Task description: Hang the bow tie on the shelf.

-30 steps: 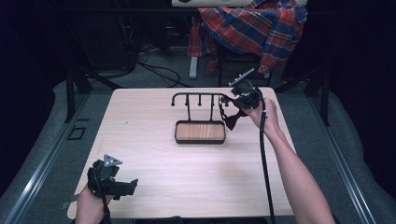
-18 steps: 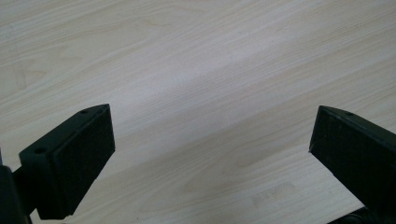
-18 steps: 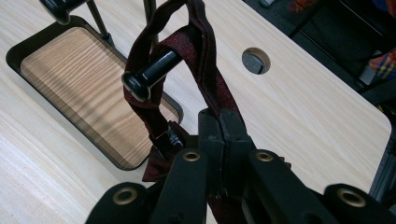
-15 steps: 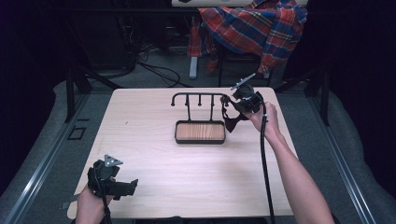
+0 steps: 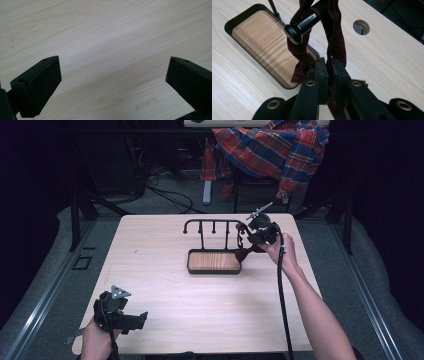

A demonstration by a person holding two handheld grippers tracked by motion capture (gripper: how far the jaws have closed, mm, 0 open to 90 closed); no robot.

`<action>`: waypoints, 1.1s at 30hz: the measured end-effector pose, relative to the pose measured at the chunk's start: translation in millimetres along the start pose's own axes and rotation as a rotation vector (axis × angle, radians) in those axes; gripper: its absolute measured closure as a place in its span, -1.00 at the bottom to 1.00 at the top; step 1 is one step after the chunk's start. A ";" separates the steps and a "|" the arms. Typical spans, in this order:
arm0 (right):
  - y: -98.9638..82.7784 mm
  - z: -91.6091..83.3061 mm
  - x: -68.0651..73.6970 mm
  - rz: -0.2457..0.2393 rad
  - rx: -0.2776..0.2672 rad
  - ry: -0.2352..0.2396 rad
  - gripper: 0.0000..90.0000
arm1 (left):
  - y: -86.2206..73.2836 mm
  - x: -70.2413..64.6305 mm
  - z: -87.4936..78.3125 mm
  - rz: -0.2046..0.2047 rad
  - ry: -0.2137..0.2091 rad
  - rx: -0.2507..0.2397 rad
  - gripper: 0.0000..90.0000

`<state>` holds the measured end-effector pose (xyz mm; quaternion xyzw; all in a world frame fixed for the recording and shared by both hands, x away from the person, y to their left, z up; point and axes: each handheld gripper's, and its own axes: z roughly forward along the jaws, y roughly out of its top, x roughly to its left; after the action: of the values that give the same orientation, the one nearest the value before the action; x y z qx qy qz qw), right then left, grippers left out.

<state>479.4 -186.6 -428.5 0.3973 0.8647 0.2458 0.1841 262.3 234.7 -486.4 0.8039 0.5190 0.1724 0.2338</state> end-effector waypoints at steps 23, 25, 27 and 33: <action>-4.9 -14.8 -4.7 0.014 -0.035 0.006 0.48 | 0.0 0.1 -0.4 0.001 -0.003 -0.003 -1.00; -5.1 -16.0 -4.6 0.012 -0.040 0.005 0.47 | 0.0 0.2 -0.4 0.002 -0.003 -0.004 -1.00; -5.2 -18.4 -3.8 0.009 -0.044 0.004 0.43 | 0.0 0.2 -0.4 0.000 -0.003 -0.003 -1.00; -5.7 -26.1 -0.9 -0.002 -0.058 0.017 0.25 | 0.0 0.2 -0.4 0.000 -0.003 -0.003 -1.00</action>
<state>463.1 -197.7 -410.4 0.3890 0.8591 0.2741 0.1886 262.2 235.0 -486.1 0.8038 0.5184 0.1719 0.2359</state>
